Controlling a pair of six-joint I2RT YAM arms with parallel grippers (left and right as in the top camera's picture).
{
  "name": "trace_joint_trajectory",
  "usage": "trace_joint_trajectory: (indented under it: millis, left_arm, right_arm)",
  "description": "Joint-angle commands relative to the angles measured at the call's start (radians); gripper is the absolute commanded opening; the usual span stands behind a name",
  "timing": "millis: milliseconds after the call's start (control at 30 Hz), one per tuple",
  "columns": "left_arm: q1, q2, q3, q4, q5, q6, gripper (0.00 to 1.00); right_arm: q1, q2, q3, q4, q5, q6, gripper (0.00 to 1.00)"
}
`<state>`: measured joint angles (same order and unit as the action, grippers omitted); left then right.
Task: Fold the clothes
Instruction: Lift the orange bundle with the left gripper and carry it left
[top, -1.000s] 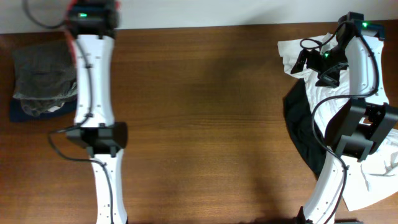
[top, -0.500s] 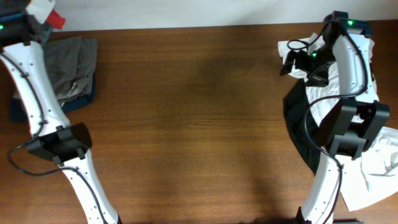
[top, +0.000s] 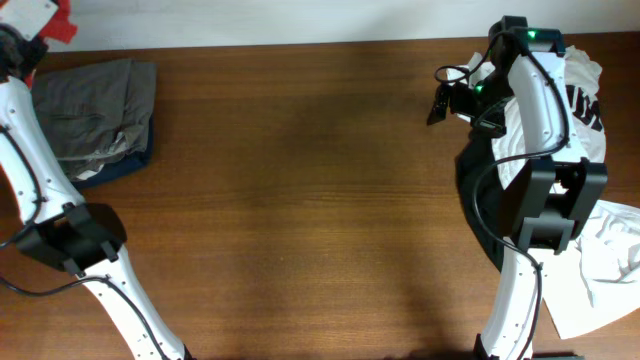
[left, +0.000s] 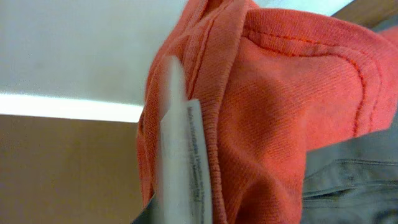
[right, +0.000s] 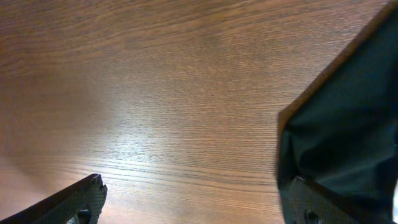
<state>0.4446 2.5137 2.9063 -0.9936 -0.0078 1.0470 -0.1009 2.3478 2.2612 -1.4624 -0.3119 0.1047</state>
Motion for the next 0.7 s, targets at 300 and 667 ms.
trace_joint_trajectory:
  millis: [300, 667]
  left_arm:
    - [0.018, -0.004, -0.17, 0.121, -0.114, -0.269, 0.0]
    - [-0.048, -0.004, -0.396, 0.082, -0.157, -0.269, 0.01]
  right_arm:
    - [0.01, -0.053, 0.021, 0.011, 0.009, 0.0, 0.99]
    - [0.01, -0.053, 0.021, 0.0, 0.009, 0.0, 0.99]
